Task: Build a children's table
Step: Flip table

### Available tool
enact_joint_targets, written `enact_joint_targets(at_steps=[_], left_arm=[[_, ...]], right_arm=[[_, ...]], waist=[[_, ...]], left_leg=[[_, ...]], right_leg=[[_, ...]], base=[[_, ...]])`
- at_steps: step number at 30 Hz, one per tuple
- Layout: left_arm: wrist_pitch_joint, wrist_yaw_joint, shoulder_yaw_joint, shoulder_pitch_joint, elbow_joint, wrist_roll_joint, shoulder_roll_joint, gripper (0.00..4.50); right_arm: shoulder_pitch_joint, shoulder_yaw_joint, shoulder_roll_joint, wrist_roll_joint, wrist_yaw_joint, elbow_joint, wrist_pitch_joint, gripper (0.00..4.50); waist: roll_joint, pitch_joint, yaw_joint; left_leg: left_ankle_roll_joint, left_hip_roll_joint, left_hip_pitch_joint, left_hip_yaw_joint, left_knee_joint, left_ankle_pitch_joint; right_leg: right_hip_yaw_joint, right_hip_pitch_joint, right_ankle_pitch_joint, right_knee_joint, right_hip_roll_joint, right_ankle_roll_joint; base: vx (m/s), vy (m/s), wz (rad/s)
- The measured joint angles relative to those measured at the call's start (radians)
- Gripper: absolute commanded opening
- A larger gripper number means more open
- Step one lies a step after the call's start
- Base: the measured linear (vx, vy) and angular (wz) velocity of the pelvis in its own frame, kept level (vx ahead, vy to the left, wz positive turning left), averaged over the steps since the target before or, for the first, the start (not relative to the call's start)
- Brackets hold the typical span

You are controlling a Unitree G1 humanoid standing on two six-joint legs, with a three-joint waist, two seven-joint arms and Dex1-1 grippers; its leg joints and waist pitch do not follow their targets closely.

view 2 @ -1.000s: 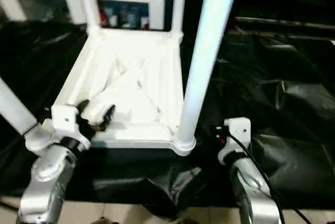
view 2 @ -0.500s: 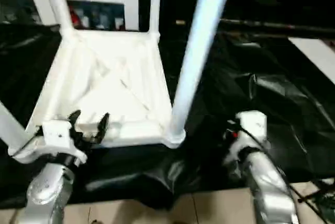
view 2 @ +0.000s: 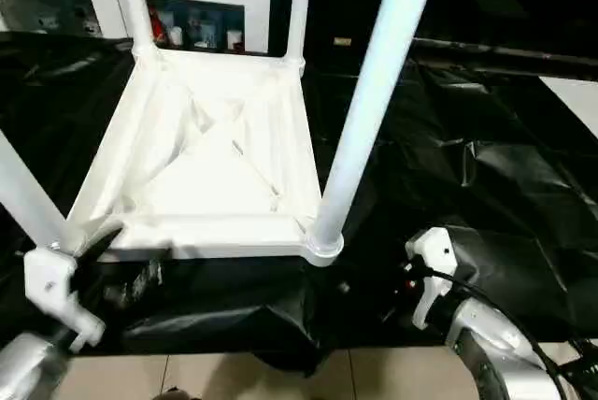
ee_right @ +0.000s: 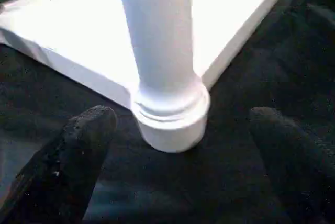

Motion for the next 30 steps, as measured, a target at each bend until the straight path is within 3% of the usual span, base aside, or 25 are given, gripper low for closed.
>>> enact_joint_targets(at_steps=[3, 5, 8, 11, 15, 21, 25, 30], left_arm=[[0.102, -0.101, 0.000, 0.091, -0.056, -0.087, 0.105, 4.47], [0.131, -0.116, 0.011, 0.112, -0.056, -0.106, 0.117, 4.47], [0.138, -0.118, 0.045, 0.110, -0.054, -0.125, 0.127, 4.47], [0.114, -0.093, 0.132, 0.079, -0.015, -0.131, 0.131, 4.47], [0.120, -0.063, 0.202, 0.073, 0.017, -0.133, 0.162, 4.47], [0.147, -0.055, 0.243, 0.085, 0.016, -0.142, 0.193, 4.47], [0.168, -0.061, 0.280, 0.104, 0.013, -0.153, 0.216, 4.47], [0.209, -0.084, 0.358, 0.109, 0.013, -0.232, 0.253, 4.47]], right_arm=[[0.008, -0.002, -0.040, 0.019, 0.039, -0.004, 0.004, 4.50], [0.012, -0.008, -0.052, 0.028, 0.055, -0.004, 0.008, 4.50], [0.012, -0.009, -0.050, 0.048, 0.078, -0.018, 0.019, 4.50], [0.010, -0.002, -0.050, 0.074, 0.108, -0.042, 0.039, 4.50], [0.011, 0.062, -0.051, 0.090, 0.153, -0.071, 0.074, 4.50], [-0.034, 0.091, -0.044, 0.096, 0.161, -0.073, 0.075, 4.50], [-0.054, 0.100, -0.037, 0.093, 0.176, -0.066, 0.074, 4.50], [-0.091, 0.116, -0.033, 0.081, 0.183, -0.040, 0.074, 4.50]], waist=[[0.002, 0.001, 0.000], [0.004, 0.003, -0.001], [0.004, 0.003, -0.001], [0.002, 0.003, -0.002], [-0.003, 0.001, -0.002], [-0.016, -0.002, -0.004], [-0.015, -0.002, 0.000], [-0.015, -0.001, 0.000]], left_leg=[[0.002, 0.000, 0.001, 0.002, -0.001, -0.002], [0.002, 0.000, 0.001, 0.004, -0.001, -0.001], [0.002, 0.002, 0.005, 0.004, -0.001, -0.001], [0.002, 0.002, 0.012, 0.004, -0.002, -0.001], [0.002, 0.002, 0.013, 0.004, -0.002, -0.001], [0.002, 0.002, 0.013, 0.004, -0.001, -0.001], [0.002, 0.002, 0.014, 0.004, -0.002, -0.001], [0.001, 0.002, 0.016, 0.004, -0.002, -0.001]], right_leg=[[0.001, 0.000, 0.000, -0.002, 0.000, 0.000], [0.001, 0.000, 0.000, -0.002, 0.000, 0.000], [0.001, 0.003, 0.000, 0.000, 0.000, 0.001], [0.000, 0.008, -0.003, 0.000, 0.000, 0.006], [0.001, 0.009, -0.003, 0.000, 0.000, 0.007], [0.002, 0.009, -0.003, -0.001, 0.000, 0.006], [0.002, 0.009, 0.000, 0.000, 0.000, 0.002], [0.001, 0.009, 0.000, 0.002, 0.000, 0.002]], base=[[0.000, 0.000, 0.00], [0.000, 0.000, 0.00], [0.000, 0.000, 0.00], [0.000, 0.000, 0.00], [0.000, 0.000, 0.00], [0.000, 0.000, 0.00], [0.000, 0.000, 0.00], [0.000, 0.000, 0.00]])
